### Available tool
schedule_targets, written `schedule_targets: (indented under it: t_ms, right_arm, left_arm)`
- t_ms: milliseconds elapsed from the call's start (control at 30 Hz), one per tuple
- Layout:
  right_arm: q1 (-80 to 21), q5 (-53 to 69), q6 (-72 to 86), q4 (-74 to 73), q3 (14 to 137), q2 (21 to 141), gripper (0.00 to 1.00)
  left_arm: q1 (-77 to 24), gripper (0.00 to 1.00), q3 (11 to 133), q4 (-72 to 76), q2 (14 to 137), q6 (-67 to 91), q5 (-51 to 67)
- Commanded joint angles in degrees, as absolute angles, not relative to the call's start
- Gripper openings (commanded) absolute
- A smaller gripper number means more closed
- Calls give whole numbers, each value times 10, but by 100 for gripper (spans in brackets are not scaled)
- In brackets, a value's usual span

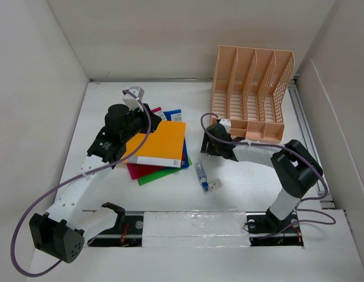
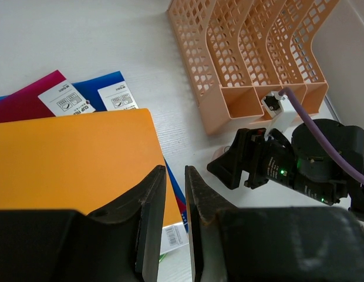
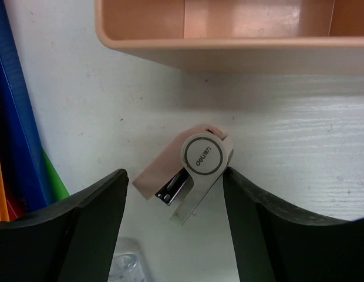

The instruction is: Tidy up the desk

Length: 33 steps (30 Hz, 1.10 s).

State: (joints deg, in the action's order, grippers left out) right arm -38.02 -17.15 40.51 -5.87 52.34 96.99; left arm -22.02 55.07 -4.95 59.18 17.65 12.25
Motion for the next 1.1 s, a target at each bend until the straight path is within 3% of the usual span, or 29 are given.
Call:
schedule_targets:
  t_ms: [0,67,200,267,633,833,1067]
  right_arm:
    - [-389,-202,398,-67,541,983,72]
    - [-389,-200,391,-63,541,988,71]
    - [-389,-215,384,-77,550,991,47]
    - [-389,-215,385,-69,547,979,40]
    - [-326,-240,424,-39,479,773,36]
    - [-208,-289,467,-11,389,634,36]
    - [-65,-207,516,54,345,602,33]
  left_arm:
    - [-219,16,547,-23,589,177,132]
    - [-219,16,547,-25,591,178,137]
    - [-219,17,546,-18,591,178,140]
    - [-219,16,548,-23,593,178,141]
    - [-219,16,547,-11,602,187,160]
    - [-219,16,543,-4,609,198,195]
    - [-219,16,540,-4,599,201,204]
